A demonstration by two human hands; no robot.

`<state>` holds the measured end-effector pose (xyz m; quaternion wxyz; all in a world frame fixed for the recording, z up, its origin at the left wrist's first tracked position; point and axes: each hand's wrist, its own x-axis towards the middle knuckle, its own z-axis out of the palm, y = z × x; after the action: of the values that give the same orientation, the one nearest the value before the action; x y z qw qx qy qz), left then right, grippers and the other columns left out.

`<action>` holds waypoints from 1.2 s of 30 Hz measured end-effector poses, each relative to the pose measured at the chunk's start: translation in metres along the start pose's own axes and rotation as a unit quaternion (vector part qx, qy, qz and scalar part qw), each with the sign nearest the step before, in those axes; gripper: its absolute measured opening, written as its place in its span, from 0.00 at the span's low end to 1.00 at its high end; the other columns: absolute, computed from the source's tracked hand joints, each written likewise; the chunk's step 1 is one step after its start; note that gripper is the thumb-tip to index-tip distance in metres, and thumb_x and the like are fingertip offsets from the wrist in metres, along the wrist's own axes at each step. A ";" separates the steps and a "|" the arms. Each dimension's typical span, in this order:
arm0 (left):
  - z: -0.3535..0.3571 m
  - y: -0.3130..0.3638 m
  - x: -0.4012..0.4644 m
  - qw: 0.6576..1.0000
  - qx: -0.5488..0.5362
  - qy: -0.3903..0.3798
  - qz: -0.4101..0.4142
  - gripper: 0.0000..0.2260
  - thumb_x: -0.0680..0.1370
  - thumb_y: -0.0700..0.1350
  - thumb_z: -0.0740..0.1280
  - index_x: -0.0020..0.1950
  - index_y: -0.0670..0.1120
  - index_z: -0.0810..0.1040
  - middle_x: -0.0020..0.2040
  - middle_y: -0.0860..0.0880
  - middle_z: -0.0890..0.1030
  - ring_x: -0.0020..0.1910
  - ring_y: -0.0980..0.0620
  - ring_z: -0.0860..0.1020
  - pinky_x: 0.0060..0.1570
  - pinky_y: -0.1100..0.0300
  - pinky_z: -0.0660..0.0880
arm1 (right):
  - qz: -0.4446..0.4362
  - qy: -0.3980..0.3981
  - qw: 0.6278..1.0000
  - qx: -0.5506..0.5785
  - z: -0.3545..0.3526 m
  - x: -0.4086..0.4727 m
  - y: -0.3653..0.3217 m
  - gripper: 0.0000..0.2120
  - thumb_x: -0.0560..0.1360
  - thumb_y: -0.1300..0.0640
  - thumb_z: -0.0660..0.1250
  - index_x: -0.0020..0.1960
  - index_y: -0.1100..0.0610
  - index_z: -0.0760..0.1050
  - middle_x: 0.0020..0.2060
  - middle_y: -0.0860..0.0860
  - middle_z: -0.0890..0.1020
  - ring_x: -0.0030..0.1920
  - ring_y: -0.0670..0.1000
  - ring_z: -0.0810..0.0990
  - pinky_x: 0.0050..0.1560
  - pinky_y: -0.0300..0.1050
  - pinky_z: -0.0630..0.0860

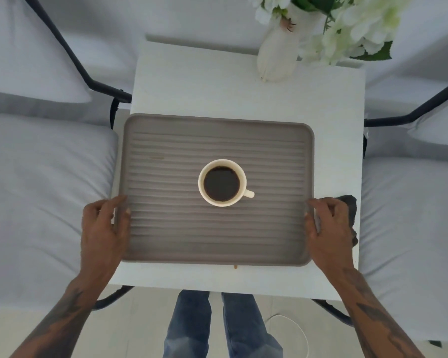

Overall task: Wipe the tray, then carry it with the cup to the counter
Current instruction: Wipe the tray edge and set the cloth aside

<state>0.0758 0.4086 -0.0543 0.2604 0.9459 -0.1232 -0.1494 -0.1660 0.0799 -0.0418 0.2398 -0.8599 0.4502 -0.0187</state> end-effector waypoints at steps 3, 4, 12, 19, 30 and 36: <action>0.005 0.003 0.002 1.000 0.012 0.001 0.007 0.15 0.79 0.44 0.66 0.66 0.46 0.76 0.58 0.40 0.72 0.55 0.42 0.73 0.53 0.48 0.75 | 0.010 -0.018 1.000 0.001 0.008 0.004 -0.006 0.13 0.77 0.62 0.65 0.61 0.55 0.76 0.62 0.56 0.69 0.52 0.49 0.71 0.49 0.42 0.73; 0.006 0.006 0.003 1.000 0.010 0.005 0.004 0.15 0.79 0.44 0.66 0.66 0.46 0.76 0.58 0.40 0.72 0.56 0.42 0.73 0.54 0.48 0.75 | 0.013 -0.019 1.000 0.000 0.011 0.005 -0.006 0.13 0.77 0.62 0.65 0.61 0.55 0.76 0.62 0.56 0.69 0.54 0.51 0.72 0.51 0.45 0.74; 0.008 0.005 0.006 0.999 0.035 0.019 0.030 0.15 0.78 0.43 0.68 0.65 0.45 0.76 0.57 0.39 0.73 0.55 0.40 0.73 0.52 0.46 0.76 | 0.036 0.079 0.994 -0.073 -0.021 -0.003 0.003 0.18 0.71 0.60 0.71 0.60 0.57 0.78 0.61 0.60 0.73 0.59 0.58 0.71 0.57 0.55 0.71; 0.019 0.015 -0.011 0.978 0.149 0.058 0.131 0.16 0.76 0.44 0.69 0.63 0.44 0.79 0.65 0.39 0.73 0.63 0.38 0.72 0.60 0.44 0.68 | 0.144 -0.077 0.986 -0.033 -0.031 -0.011 0.034 0.30 0.70 0.62 0.69 0.69 0.47 0.68 0.58 0.62 0.71 0.48 0.64 0.78 0.52 0.59 0.79; 0.058 0.025 -0.037 0.982 0.118 -0.060 0.136 0.26 0.79 0.53 0.65 0.76 0.49 0.66 0.77 0.38 0.63 0.76 0.36 0.61 0.72 0.35 0.60 | -0.290 -0.158 0.944 -0.004 -0.031 0.116 -0.196 0.26 0.70 0.61 0.67 0.66 0.44 0.73 0.60 0.50 0.74 0.58 0.49 0.73 0.60 0.41 0.72; 0.057 0.020 -0.037 0.976 0.133 -0.058 0.161 0.28 0.79 0.53 0.62 0.78 0.49 0.62 0.77 0.37 0.62 0.77 0.37 0.54 0.72 0.38 0.55 | -0.429 -0.306 0.823 -0.214 0.085 0.125 -0.279 0.21 0.71 0.59 0.68 0.63 0.46 0.73 0.59 0.54 0.73 0.58 0.60 0.74 0.53 0.56 0.75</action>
<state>0.0189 0.3772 -0.0828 0.1458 0.9295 -0.3077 -0.1422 0.1428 0.1495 -0.0204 0.1428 -0.9576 -0.0679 0.2409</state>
